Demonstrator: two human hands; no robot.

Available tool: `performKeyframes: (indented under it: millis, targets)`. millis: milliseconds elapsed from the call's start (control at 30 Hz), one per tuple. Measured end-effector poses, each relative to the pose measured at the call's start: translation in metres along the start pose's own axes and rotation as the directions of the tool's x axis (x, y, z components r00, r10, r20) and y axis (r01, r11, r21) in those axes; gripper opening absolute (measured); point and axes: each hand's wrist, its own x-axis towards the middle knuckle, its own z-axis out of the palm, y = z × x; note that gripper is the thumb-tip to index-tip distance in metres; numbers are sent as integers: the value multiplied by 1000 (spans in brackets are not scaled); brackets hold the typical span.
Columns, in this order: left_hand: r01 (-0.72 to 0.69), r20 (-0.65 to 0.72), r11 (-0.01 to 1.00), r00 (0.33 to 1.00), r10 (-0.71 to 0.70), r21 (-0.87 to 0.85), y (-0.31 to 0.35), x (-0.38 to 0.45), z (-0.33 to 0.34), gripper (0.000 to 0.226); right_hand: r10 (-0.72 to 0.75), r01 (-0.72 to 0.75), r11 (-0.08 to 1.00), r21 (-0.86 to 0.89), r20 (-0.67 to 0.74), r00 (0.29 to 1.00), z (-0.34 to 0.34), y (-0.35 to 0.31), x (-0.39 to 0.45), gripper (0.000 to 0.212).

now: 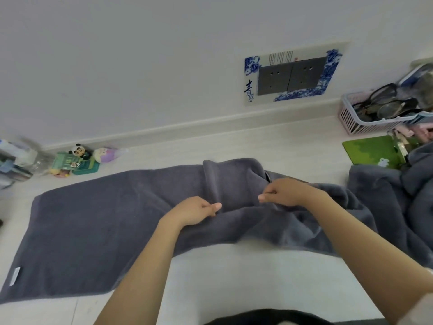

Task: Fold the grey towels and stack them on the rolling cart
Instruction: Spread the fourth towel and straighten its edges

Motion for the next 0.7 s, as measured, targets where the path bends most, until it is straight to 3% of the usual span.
performKeyframes:
  millis: [67,200,400,533,600,700]
  targets:
    - [5,-17,1000,1000,-5,14,0,4,13,47,-14,13,1000,-15,-73,997,19,5,6,33]
    - [-89,-257,994,961,101,55,-1,21,36,32,12,-15,1000,-6,-360,933,58,17,10,32]
    - [67,-115,964,993,-38,257,-11,48,60,71,164,-217,972,-93,-396,903,79,32,-2,57]
    - [104,-189,984,979,-76,146,-25,55,57,70,299,-329,943,-42,-321,898,76,54,-1,49]
    - [74,-220,988,975,-42,138,-26,55,58,70,266,-304,952,-40,-384,884,78,48,0,57]
    - [18,-298,972,953,55,236,-27,51,70,70,104,-189,974,-122,-499,860,92,29,1,85]
